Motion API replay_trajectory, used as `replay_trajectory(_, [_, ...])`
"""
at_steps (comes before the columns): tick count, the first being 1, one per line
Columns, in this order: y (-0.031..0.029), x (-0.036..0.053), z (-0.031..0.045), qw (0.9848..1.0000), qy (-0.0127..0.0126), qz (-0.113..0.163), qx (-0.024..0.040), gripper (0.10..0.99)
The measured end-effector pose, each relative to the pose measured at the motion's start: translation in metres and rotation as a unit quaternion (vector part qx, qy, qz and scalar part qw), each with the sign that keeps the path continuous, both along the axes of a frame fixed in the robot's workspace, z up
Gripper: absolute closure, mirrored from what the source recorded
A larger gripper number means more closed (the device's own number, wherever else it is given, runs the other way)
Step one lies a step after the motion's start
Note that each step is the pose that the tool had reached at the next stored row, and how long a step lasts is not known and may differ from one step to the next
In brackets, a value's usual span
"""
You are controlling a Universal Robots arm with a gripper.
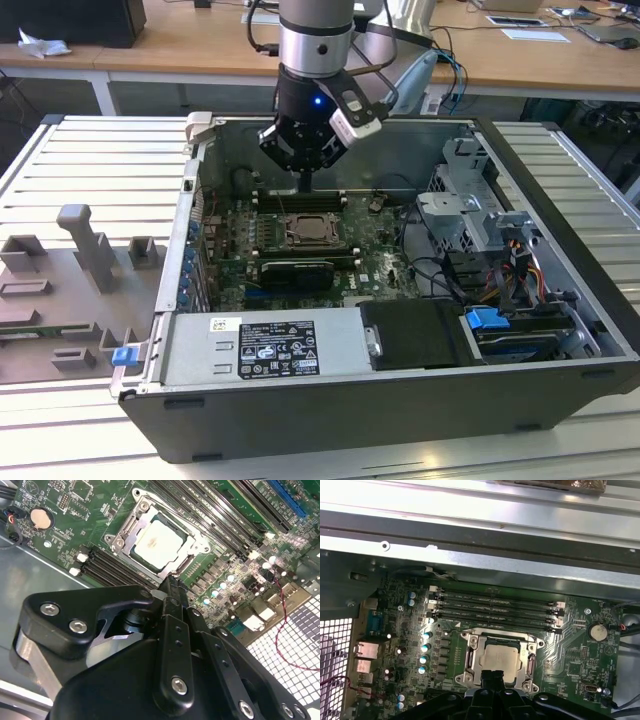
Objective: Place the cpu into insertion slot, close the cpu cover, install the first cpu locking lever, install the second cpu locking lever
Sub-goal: 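Install the first cpu locking lever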
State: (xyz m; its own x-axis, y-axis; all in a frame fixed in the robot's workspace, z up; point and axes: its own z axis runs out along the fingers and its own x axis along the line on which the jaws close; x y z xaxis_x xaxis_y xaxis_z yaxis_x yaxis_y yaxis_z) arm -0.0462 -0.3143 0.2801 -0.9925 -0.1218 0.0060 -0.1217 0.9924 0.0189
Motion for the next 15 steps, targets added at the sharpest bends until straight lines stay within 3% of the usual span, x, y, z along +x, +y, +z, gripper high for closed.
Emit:
replay_trajectory(11, [0.0, -0.0021, -0.0009, 1.0, 0.0, 0.0, 0.0, 0.98])
replay_trajectory(15, [0.0, -0.0048, -0.0016, 1.0, -0.0016, 0.0, 0.0, 0.98])
